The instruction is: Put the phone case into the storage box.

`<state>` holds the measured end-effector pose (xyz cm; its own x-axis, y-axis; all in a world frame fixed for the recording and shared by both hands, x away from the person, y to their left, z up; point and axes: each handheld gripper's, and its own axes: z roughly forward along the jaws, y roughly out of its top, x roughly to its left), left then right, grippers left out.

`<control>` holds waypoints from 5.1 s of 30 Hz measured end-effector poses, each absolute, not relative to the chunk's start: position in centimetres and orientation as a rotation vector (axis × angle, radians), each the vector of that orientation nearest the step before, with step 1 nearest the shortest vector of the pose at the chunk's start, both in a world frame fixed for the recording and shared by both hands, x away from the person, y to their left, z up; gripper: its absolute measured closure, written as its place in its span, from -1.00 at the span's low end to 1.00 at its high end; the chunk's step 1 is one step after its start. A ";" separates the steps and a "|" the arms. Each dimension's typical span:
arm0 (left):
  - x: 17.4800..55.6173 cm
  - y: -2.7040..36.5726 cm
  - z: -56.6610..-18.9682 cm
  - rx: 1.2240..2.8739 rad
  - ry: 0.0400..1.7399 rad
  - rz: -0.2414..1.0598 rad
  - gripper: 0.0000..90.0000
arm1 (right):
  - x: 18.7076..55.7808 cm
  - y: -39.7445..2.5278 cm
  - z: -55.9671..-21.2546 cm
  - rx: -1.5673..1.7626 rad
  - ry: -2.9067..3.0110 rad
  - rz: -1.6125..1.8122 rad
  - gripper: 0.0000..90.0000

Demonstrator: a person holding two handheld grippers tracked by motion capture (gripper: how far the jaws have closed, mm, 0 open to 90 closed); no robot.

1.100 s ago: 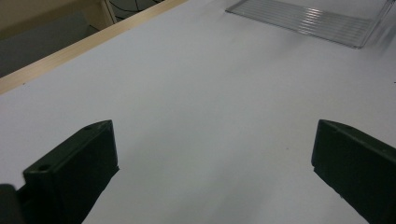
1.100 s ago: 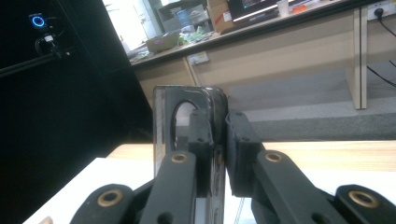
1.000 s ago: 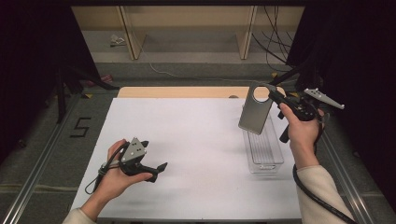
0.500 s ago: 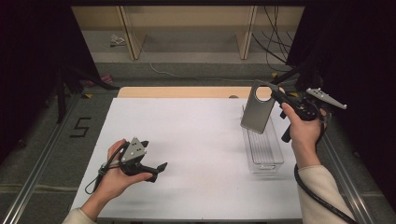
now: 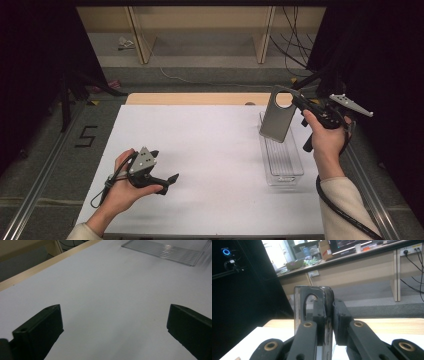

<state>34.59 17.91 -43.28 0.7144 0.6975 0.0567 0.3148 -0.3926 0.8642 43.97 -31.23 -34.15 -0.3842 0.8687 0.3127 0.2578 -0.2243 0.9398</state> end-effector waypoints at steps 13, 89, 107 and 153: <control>34.6 17.9 -43.3 1.994 0.773 0.523 -1.00 | 43.9 -31.4 -34.1 1.345 1.542 1.637 0.83; 34.6 17.8 -43.4 1.999 0.772 0.520 -1.00 | 45.3 -32.2 -34.2 1.318 1.535 1.533 0.83; 34.6 17.9 -43.4 2.000 0.773 0.520 -1.00 | 45.8 -32.2 -34.3 1.314 1.538 1.520 0.83; 34.7 18.0 -43.4 2.000 0.775 0.527 -0.99 | 47.7 -31.5 -35.1 1.287 1.567 1.466 0.83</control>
